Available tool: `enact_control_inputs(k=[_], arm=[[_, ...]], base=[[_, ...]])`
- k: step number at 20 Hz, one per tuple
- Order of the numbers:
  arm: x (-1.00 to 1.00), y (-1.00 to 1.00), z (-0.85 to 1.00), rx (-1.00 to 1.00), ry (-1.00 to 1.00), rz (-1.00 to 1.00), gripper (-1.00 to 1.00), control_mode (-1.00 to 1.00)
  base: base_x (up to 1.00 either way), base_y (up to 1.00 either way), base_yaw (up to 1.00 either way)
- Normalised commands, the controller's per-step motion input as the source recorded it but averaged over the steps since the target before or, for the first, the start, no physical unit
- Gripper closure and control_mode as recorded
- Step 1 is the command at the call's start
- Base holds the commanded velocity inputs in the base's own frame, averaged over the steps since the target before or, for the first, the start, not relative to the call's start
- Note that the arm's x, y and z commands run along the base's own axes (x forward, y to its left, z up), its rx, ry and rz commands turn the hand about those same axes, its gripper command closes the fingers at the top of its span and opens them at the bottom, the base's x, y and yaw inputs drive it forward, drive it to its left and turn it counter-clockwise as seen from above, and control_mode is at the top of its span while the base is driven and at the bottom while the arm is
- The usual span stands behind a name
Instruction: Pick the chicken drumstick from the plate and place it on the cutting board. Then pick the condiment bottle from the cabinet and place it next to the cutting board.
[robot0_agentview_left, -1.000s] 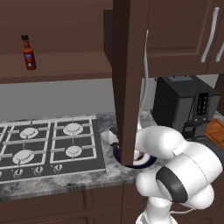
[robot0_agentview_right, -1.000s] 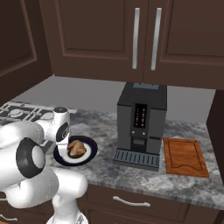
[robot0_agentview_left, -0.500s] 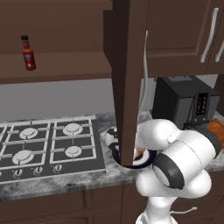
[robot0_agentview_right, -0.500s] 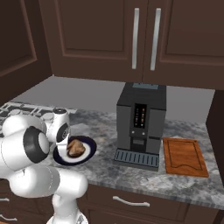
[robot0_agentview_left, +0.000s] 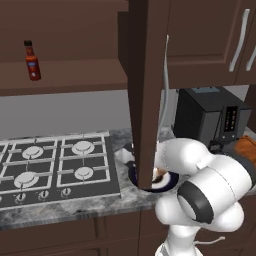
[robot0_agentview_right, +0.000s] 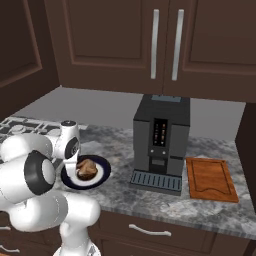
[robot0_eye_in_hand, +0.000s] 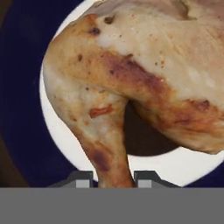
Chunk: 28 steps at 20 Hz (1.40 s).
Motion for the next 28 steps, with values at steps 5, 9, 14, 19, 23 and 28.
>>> enact_control_inputs(k=[5,9,14,19,23,28], arm=[[-0.58,-0.21,0.04,0.00,0.00,0.00,1.00,-1.00],[-0.58,-0.25,0.25,0.00,0.00,0.00,1.00,-1.00],[-0.42,-0.19,0.49,-0.03,0.00,0.01,1.00,-1.00],[-0.37,-0.13,0.63,-0.08,0.00,0.07,1.00,-1.00],[-0.40,-0.22,0.48,-0.07,-0.01,0.12,1.00,-1.00],[-0.46,-0.38,0.40,-0.04,-0.01,0.15,1.00,-1.00]], base=[[0.00,0.00,0.00],[0.00,0.00,0.00],[0.00,0.00,0.00],[0.00,0.00,0.00],[0.00,0.00,0.00],[0.00,0.00,0.00]])
